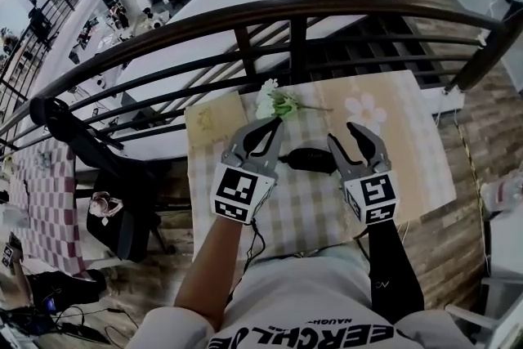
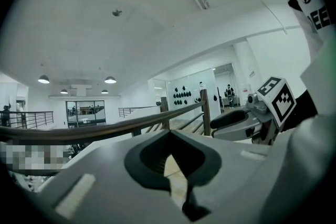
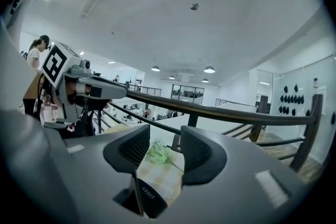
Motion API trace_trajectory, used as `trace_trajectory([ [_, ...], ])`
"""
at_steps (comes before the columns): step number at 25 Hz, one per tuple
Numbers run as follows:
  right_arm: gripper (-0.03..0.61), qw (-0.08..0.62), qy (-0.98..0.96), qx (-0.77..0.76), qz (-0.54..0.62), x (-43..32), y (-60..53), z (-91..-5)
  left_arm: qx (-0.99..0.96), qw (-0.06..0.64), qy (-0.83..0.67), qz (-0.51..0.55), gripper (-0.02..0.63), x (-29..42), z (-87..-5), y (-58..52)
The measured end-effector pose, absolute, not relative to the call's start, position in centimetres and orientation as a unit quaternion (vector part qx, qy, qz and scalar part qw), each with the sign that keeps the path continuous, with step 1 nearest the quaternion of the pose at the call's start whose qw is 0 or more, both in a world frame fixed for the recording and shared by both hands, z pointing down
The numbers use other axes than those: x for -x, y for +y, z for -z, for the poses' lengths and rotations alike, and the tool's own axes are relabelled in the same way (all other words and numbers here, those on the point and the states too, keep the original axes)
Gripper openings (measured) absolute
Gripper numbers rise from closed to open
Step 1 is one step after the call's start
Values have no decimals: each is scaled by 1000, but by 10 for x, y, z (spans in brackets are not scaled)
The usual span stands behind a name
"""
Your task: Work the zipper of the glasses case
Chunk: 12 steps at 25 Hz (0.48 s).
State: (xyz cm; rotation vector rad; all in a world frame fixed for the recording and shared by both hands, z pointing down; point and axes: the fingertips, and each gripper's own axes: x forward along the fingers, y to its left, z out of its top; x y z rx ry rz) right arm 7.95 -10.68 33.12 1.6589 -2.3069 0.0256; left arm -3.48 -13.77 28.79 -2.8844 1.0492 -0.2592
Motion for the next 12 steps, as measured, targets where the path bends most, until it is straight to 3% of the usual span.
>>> trace_trajectory([
  [12,211,127,-808,-575,9,-76,-101,-300,938,41,339,58,0,28,-263,-129],
])
